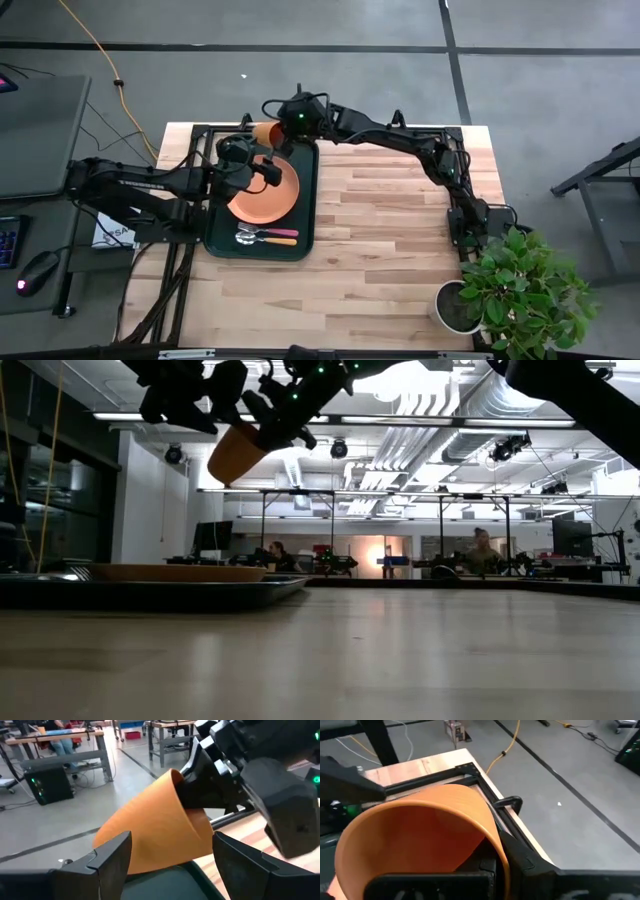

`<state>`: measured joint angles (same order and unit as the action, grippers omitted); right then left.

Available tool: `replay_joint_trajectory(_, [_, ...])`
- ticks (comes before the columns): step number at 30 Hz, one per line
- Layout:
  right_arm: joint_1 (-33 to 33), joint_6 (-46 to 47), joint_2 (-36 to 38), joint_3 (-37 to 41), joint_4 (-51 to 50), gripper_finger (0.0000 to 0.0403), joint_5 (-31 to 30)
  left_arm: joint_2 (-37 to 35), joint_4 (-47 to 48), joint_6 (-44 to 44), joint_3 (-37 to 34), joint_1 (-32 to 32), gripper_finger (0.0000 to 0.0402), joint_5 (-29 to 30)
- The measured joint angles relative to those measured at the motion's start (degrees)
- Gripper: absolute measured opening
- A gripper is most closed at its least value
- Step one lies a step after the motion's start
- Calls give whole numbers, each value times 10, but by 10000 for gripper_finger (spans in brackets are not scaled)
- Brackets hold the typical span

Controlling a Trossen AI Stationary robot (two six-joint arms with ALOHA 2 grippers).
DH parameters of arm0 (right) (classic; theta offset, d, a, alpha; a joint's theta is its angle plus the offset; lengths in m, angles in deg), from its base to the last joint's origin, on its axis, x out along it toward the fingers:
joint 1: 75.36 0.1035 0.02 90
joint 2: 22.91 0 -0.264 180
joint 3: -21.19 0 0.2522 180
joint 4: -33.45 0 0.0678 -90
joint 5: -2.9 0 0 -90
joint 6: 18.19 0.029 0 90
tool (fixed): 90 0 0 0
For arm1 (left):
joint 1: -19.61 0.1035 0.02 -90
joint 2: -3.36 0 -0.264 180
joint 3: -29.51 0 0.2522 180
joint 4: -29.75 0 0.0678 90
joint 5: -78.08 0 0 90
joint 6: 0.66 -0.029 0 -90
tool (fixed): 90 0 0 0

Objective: Pick and place plate/cup/fork/spoon on tray
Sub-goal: Put the orange cup on the black serving tray to the top right of the orange plate

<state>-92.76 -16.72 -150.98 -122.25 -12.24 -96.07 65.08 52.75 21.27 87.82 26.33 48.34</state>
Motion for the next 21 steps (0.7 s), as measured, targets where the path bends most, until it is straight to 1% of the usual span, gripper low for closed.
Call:
replay_joint_trajectory(3, [-3, -1, 0, 0, -2, 0, 21, -10, 19, 1, 0, -2, 258, 4])
replay_joint_trajectory(7, [-3, -31, 0, 0, 4, 0, 47, -35, 77, 19, 0, -5, 249, 6])
replay_joint_trajectory(12, [-4, -30, 0, -1, 26, 0, 63, -50, 81, 18, 0, -3, 239, 10])
replay_joint_trajectory(14, [-4, -29, 0, -1, 28, 0, 70, -53, 81, 36, 0, -3, 239, 0])
replay_joint_trajectory(16, [-7, -24, 0, -1, 27, 0, 92, -55, 81, 57, 0, -3, 239, -24])
replay_joint_trajectory(18, [-8, -23, 0, -1, 24, 0, 106, -58, 78, 60, 0, -4, 239, -43])
replay_joint_trajectory(21, [-8, -34, 0, -1, 26, 0, 113, -70, 46, 55, 0, -5, 239, -64])
